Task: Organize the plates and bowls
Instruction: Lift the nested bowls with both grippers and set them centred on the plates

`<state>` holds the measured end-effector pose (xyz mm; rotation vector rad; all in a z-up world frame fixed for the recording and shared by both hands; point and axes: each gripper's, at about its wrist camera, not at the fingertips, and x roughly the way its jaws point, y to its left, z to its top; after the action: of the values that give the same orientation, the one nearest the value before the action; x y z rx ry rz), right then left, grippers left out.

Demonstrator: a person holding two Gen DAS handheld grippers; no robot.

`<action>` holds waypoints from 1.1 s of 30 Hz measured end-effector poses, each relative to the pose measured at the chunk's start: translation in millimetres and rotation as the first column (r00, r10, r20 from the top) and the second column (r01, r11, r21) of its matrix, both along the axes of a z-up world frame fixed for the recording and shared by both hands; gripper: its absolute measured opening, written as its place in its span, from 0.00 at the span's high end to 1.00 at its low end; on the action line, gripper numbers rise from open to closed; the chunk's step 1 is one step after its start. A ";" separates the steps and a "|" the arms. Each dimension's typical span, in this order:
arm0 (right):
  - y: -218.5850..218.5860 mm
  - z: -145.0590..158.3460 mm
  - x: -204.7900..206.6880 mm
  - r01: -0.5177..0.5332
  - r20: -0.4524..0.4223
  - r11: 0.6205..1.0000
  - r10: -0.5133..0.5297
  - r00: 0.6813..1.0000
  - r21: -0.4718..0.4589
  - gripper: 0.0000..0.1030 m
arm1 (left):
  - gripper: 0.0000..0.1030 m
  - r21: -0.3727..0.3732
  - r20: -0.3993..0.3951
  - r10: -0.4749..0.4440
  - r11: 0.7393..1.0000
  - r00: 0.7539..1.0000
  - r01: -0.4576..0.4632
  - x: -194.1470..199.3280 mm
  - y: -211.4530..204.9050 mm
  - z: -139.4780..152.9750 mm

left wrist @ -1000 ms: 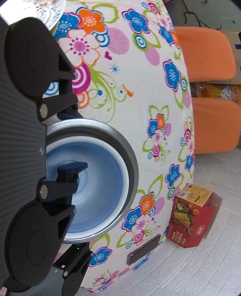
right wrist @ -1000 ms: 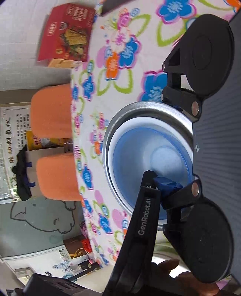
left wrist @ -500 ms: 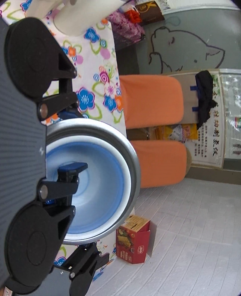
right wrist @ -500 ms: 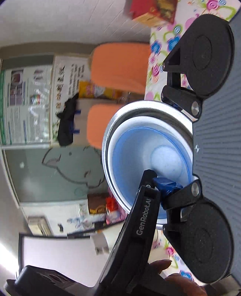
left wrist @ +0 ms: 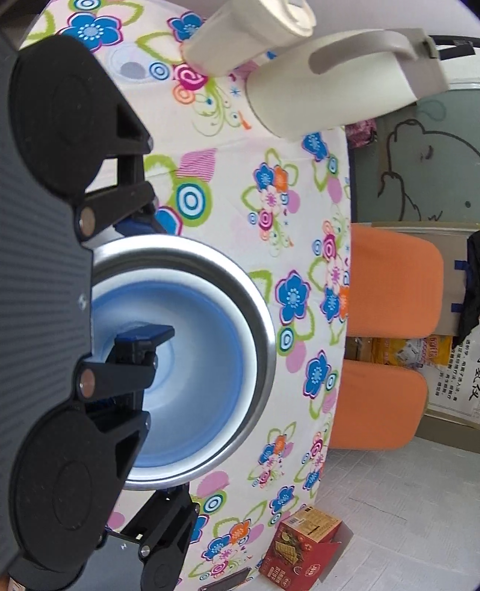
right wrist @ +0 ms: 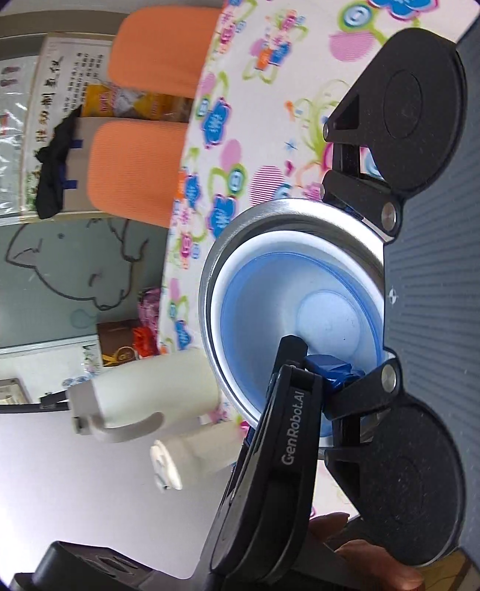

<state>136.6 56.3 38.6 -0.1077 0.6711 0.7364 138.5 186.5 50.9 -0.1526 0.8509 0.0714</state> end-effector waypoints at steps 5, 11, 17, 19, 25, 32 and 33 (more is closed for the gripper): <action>1.6 -25.5 -10.2 0.017 -0.067 1.000 -0.018 0.998 -0.018 0.46 | 0.70 -0.017 -0.039 -0.002 1.000 0.999 0.001 -5.4 -1.7 -32.9; 7.1 -39.9 -9.7 0.019 -0.097 1.000 -0.021 0.995 -0.021 0.45 | 0.67 -0.006 -0.050 -0.002 1.000 0.999 0.002 -2.9 0.5 -48.9; 10.6 -41.2 -6.6 0.010 -0.080 1.000 -0.012 0.997 -0.025 0.43 | 0.61 0.001 -0.024 -0.011 1.000 1.000 0.012 -0.9 3.0 -51.9; 10.7 -41.9 -7.1 0.002 -0.074 1.000 -0.004 0.997 -0.026 0.43 | 0.52 0.005 -0.011 -0.020 1.000 1.000 0.020 -2.2 1.3 -53.5; 10.9 -41.8 -6.7 -0.008 -0.073 1.000 0.006 0.997 -0.024 0.42 | 0.33 -0.035 0.025 -0.028 0.999 0.999 0.029 -5.2 1.8 -56.5; -1.3 -39.0 -3.7 0.021 -0.147 0.999 -0.015 0.989 0.040 0.40 | 0.29 -0.006 0.058 -0.012 1.000 0.998 0.013 -10.1 1.6 -48.6; -3.0 -38.2 -5.0 0.027 -0.151 0.999 -0.020 0.988 0.043 0.40 | 0.29 -0.004 0.066 -0.011 1.000 0.998 0.012 -11.4 1.8 -46.7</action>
<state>131.6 53.3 0.4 -0.0032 0.7976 0.7411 127.0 188.2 4.2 -0.1535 0.7858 0.0533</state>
